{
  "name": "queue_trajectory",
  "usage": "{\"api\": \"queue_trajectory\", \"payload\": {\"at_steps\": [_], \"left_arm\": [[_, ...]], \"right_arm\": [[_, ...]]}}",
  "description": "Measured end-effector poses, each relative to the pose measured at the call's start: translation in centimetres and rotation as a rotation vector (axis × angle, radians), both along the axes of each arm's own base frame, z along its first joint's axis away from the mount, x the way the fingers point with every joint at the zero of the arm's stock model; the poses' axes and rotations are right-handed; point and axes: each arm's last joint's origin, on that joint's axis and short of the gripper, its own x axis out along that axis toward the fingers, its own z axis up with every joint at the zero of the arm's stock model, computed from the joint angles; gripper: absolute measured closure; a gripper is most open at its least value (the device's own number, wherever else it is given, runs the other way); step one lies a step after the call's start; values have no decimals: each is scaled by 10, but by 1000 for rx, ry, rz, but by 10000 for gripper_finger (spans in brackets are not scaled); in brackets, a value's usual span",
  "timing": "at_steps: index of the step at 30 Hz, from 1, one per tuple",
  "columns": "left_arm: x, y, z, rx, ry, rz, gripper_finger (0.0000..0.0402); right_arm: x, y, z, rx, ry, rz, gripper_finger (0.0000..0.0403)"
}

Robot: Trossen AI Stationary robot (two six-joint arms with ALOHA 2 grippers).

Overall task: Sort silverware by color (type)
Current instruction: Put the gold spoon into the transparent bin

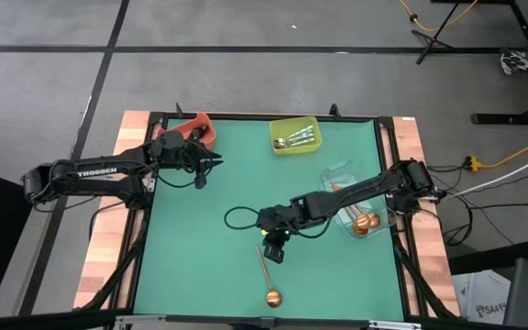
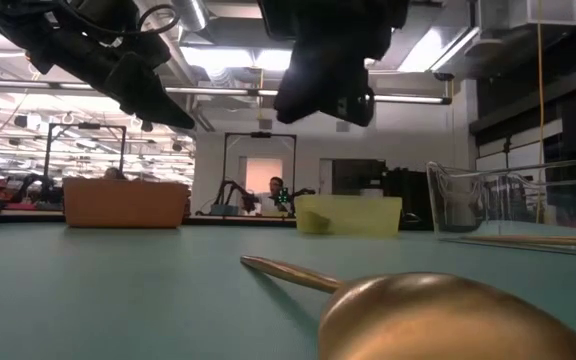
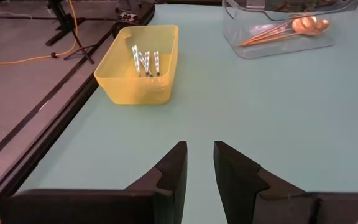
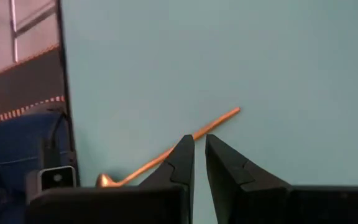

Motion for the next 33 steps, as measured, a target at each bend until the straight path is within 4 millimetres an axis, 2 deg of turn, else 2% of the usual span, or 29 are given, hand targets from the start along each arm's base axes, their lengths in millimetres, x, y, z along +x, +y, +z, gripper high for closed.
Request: {"api": "queue_trajectory", "payload": {"at_steps": [10,20,23,29,33], "left_arm": [[0,0,0,-1,1,-1,328],[0,0,-1,-24,1,10,328],[0,0,-1,-25,0,10,328],[0,0,-1,-25,0,10,328],[0,0,-1,-25,0,10,328]], "right_arm": [[1,0,4,19,0,-24,363],[0,6,4,158,80,-188,284],[-1,16,5,149,58,-208,280],[-6,55,13,124,-97,-184,279],[-15,76,14,62,-134,-191,279]]}}
